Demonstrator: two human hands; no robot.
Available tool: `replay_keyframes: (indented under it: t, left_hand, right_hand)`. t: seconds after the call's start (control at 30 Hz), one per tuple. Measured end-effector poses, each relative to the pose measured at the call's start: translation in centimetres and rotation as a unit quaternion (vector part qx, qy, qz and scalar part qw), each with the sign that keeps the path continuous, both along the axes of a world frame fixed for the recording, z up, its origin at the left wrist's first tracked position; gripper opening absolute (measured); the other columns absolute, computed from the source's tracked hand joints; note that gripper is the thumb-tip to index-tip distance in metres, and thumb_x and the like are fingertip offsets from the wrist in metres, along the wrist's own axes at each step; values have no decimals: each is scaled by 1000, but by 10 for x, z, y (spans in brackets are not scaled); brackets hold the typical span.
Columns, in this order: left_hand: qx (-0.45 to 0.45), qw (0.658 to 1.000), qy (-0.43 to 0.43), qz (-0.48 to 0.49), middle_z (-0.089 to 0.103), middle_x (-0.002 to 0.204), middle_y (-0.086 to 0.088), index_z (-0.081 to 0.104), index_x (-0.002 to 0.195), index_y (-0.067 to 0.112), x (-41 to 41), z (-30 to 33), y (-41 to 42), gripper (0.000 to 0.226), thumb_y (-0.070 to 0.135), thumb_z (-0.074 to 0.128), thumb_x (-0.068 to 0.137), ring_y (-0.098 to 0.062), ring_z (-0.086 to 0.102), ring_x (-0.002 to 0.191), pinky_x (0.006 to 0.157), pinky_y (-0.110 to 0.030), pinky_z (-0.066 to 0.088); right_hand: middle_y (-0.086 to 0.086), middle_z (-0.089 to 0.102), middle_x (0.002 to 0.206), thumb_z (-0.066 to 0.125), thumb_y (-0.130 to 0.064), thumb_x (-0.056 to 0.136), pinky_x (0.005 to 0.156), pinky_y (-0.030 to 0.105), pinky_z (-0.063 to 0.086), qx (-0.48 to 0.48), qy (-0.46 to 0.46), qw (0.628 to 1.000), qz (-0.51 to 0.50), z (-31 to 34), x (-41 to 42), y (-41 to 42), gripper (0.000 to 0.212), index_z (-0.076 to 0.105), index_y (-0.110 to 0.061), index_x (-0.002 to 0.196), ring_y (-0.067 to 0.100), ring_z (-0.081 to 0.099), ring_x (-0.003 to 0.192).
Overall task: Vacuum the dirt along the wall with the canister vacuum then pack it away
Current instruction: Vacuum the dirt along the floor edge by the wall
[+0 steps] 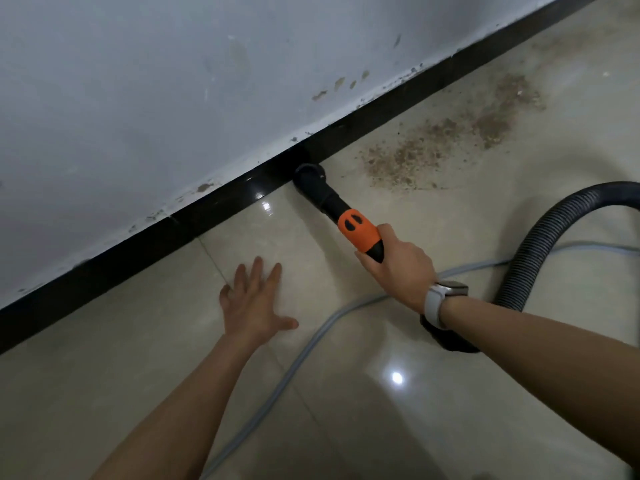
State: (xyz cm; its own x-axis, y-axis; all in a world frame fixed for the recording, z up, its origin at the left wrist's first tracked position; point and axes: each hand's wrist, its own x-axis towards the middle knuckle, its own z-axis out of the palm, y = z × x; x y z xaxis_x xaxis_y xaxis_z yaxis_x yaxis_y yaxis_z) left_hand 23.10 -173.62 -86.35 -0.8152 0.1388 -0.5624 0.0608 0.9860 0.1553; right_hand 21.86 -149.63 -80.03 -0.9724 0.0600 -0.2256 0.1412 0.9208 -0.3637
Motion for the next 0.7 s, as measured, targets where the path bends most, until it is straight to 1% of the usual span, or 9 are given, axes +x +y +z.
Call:
replay_keyframes:
  t: [0.1,0.2,0.3,0.37,0.43,0.5,0.57,0.63,0.7]
  left_hand:
    - [14,1000,24,-4,-16,158,3,-3,149,36,-1,2,-2,104,65,62,73,-25,-10,144,112,-48,10]
    - [67,997,31,8,-5,159,3,7,150,32,-1,4,-12,94,58,62,78,-21,-3,145,113,-43,10]
    - [131,989,39,51,23,154,0,24,148,27,-2,12,-24,78,44,64,83,-17,18,141,110,-36,17]
    - [146,986,54,62,44,141,0,40,140,26,-7,23,-29,62,39,64,84,-17,37,129,104,-32,25]
    - [159,984,62,58,55,127,1,54,130,26,-14,36,-29,47,38,63,86,-14,50,116,98,-29,33]
    - [178,980,71,53,61,117,2,61,120,25,-25,49,-24,36,39,62,87,-11,57,106,92,-29,40]
    - [184,978,74,60,63,112,2,63,117,24,-38,60,-11,34,42,60,88,-11,60,101,87,-27,42]
    - [202,973,36,105,63,114,-1,62,120,20,-53,70,12,40,46,55,90,-15,59,104,86,-27,42]
    - [249,953,-29,168,62,120,-6,58,124,13,-68,78,43,45,46,49,94,-20,57,110,92,-28,43]
  right_hand:
    - [4,64,85,53,-50,89,54,30,31,47,-13,991,126,0,11,-12,42,40,-20,115,32,62,72]
    - [5,63,97,49,-52,90,59,29,35,80,-47,976,197,5,5,-27,46,37,-22,123,30,63,79]
    - [8,63,97,49,-49,91,61,32,39,84,-63,979,177,19,-15,-27,44,38,-20,122,32,62,80]
    - [8,63,95,49,-48,91,60,31,38,103,-76,977,171,33,-27,-19,43,38,-19,120,30,61,77]
    - [5,61,89,49,-48,92,59,30,38,118,-89,976,161,43,-36,-8,42,38,-19,120,26,57,71]
    - [1,55,79,49,-48,92,56,30,37,129,-99,974,158,49,-46,3,42,38,-19,120,22,51,64]
    - [-5,46,71,49,-48,92,50,29,33,132,-100,974,154,51,-54,16,41,38,-19,118,18,47,59]
    - [-8,43,66,50,-48,92,46,27,28,116,-99,979,138,48,-59,33,39,39,-19,115,14,45,55]
    - [-8,43,65,52,-47,91,44,26,27,89,-103,985,111,43,-63,50,38,40,-19,113,11,44,52]
